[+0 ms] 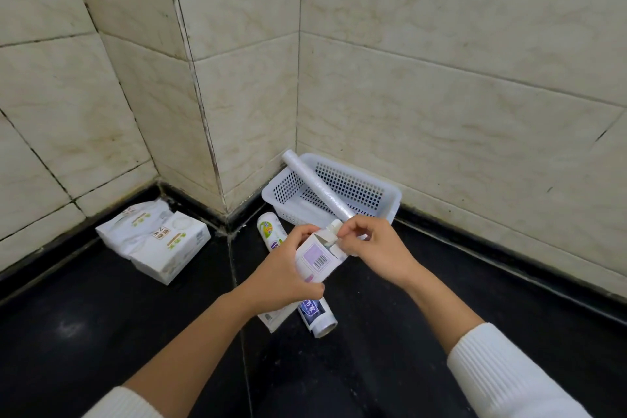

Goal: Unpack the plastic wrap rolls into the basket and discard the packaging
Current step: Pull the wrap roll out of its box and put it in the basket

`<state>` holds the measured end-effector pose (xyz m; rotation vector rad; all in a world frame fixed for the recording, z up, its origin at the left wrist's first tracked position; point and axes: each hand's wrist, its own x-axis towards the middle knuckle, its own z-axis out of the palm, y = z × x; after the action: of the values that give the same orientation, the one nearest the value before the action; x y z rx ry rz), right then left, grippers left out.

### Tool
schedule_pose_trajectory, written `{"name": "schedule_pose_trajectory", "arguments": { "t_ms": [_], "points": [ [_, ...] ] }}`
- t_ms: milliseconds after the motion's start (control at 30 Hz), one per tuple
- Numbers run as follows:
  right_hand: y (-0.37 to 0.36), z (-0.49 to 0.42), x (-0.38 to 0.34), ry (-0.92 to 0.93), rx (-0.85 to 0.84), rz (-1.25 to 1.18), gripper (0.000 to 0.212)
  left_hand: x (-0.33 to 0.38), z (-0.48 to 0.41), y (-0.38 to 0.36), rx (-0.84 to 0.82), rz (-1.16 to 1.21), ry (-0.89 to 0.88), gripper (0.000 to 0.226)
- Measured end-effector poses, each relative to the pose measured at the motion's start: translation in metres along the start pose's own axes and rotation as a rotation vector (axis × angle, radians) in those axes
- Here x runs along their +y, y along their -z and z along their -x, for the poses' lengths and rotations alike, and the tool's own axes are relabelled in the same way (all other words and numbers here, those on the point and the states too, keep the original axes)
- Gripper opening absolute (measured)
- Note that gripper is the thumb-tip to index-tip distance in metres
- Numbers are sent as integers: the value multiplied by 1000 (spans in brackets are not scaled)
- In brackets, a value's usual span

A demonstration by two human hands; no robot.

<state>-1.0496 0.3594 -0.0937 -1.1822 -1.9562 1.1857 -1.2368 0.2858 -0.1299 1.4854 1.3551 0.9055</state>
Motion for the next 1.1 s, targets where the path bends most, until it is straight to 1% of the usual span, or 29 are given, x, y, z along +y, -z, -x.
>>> {"name": "schedule_pose_trajectory", "arguments": {
  "t_ms": [67, 100, 233, 333, 400, 567, 633, 700, 733, 867, 967, 1100],
  "points": [
    [0, 3, 1, -11, -17, -70, 2, 0, -1, -4, 8, -4, -9, 77],
    [1, 3, 2, -30, -30, -94, 5, 0, -1, -5, 13, -8, -12, 77],
    [-1, 5, 1, -158, -130, -125, 27, 1, -2, -5, 50, -86, -16, 83],
    [-5, 5, -1, -196, -131, -106, 42, 2, 0, -4, 88, -190, -40, 87],
    [-7, 5, -3, -208, -124, -84, 46, 4, 1, -2, 101, -276, -69, 88],
    [-6, 4, -4, -205, -120, -39, 34, 6, 1, 4, 100, -416, -115, 92],
    [-4, 3, -4, -184, -98, -49, 19, 5, 0, 5, 97, -451, -132, 93],
    [-1, 3, -3, -143, -66, -63, 5, 3, -1, 5, 102, -438, -127, 93],
    [1, 3, -2, -122, -53, -68, 5, 1, 0, 5, 112, -403, -112, 92],
    [7, 5, 1, -62, -77, -38, 18, -6, -2, 8, 128, -216, -54, 91],
    [6, 7, 1, -6, -103, -31, 26, -8, -3, 8, 92, -177, -40, 93],
    [2, 7, -7, 1, -100, -60, 37, -8, -4, 3, 62, -161, -50, 92]
  ]
}}
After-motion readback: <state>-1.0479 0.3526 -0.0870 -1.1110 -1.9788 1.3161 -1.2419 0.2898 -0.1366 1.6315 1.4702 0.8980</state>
